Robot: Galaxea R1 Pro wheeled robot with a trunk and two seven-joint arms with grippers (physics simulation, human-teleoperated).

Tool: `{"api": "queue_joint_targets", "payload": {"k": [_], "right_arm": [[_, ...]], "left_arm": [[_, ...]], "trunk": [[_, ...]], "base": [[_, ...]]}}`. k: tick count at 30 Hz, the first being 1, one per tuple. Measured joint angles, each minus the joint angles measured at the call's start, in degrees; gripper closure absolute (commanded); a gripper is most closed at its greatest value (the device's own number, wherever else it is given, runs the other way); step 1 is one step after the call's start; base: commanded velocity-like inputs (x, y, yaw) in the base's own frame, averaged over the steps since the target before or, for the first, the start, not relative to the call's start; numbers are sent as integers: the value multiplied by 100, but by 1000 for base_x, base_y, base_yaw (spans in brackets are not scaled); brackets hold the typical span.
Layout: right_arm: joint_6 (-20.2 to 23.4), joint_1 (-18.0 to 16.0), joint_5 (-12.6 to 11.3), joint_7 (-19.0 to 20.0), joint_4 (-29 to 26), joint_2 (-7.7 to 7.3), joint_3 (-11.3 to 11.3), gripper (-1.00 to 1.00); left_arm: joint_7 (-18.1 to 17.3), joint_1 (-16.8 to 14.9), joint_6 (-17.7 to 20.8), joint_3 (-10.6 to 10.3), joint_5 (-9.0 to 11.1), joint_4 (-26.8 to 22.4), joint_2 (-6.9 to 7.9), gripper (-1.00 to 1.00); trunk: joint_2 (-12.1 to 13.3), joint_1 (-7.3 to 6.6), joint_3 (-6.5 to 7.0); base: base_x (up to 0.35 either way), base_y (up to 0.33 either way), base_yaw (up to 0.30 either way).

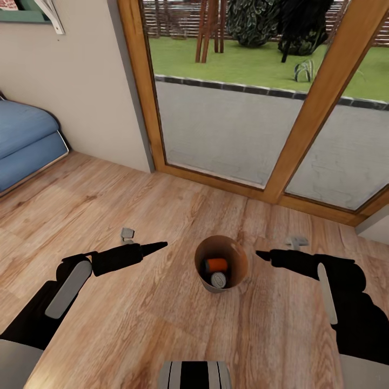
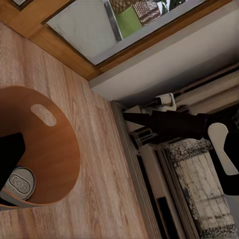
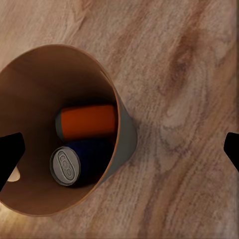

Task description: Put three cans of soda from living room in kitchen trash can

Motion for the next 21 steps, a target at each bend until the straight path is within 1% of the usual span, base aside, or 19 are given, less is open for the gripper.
{"api": "queue_joint_targets", "payload": {"k": [3,5,8,10,12,13,14,16,21], "right_arm": [[0,21,70,0,10,-24,0,-100],[-1,117,167,0,5,-77,0,-100],[0,236,220,0,2,-109,0,-100],[0,290,241,0,1,-124,0,-100],[-1,365,259,-2,6,-155,0,-100],[0,383,259,-3,8,-159,0,-100],[-1,443,264,-3,13,-167,0,-100],[0,501,264,-2,19,-175,0,-100],[0,554,264,0,7,-198,-18,-100]], "left_arm": [[-16,0,0,0,1,18,0,-100],[-27,0,0,0,1,42,0,-100],[-36,0,-2,-20,4,92,-10,-100],[-42,0,-13,-101,6,149,-22,-100],[-48,1,-117,-351,5,321,-59,-100],[-49,0,-169,-412,7,369,-77,-100],[-40,1,-366,-573,2,509,-135,-100],[-42,1,-518,-704,3,615,-188,-100],[-48,2,-632,-815,36,684,-239,-100]], "trunk": [[0,0,0],[0,0,0],[0,0,0],[0,0,0],[0,0,0],[0,0,0],[0,0,0],[0,0,0],[0,0,0]], "base": [[0,0,0],[0,0,0],[0,0,0],[0,0,0],[0,0,0],[0,0,0],[0,0,0],[0,0,0],[0,0,0]]}}
